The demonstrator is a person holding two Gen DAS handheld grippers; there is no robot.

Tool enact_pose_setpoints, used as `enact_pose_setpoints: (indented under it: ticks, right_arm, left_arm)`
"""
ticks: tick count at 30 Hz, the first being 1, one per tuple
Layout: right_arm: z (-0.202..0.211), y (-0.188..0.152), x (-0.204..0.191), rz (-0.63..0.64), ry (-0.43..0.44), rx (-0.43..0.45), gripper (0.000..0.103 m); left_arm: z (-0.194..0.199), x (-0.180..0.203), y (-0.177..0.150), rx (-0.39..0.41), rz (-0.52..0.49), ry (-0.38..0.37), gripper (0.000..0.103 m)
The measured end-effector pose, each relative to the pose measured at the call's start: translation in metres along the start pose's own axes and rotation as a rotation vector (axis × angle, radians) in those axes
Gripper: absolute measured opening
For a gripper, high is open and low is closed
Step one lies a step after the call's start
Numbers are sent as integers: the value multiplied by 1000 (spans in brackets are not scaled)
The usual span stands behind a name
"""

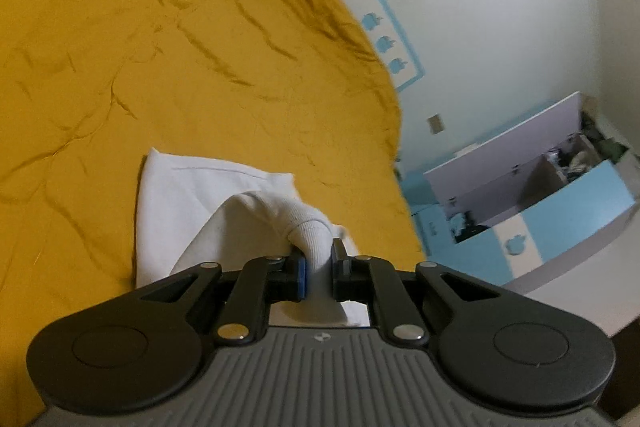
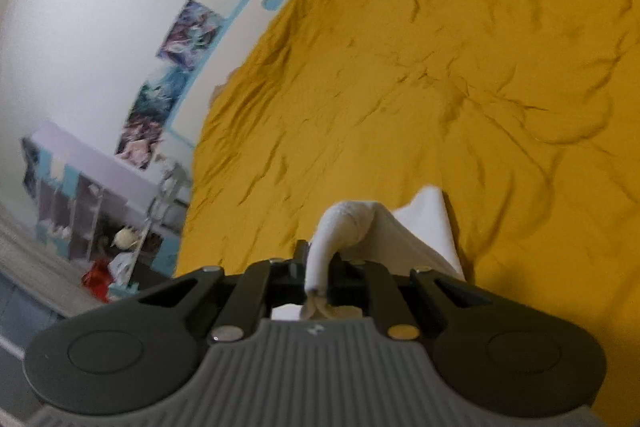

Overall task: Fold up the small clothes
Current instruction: 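Lift the hem with both tools and fold it over toward the collar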

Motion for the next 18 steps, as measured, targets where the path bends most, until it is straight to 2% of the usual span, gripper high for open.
enact_pose_setpoints:
  ticks: [5, 10, 14, 16, 18]
  right_arm:
    - [-68, -1, 14, -43, -89, -54, 3]
    - [-100, 0, 29, -67, -127, -56, 3]
    - [-121, -3, 40, -69, -144, -112, 5]
    - [-123, 2, 36, 8, -166, -140, 8]
    - [-116, 7, 21, 166, -205, -133, 19]
  left_arm:
    - [-40, -28, 18, -2, 24, 92, 12]
    - [-54, -41, 26, -8, 21, 114, 12]
    - [-61, -51, 38, -45, 57, 172, 18]
    - [-51, -40, 43, -46, 8, 189, 26]
    - [-33, -22, 46, 13, -88, 237, 33]
Point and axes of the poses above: each gripper's, at about its wrist camera, not at the fingertips, and z roughly against the way its jaws point, x to its right, y to its top, the point moved 2 cm from there along -z, roughly the way its jaws point, and after that the axes turned 15 degrees about z, right-handed, at the moved point
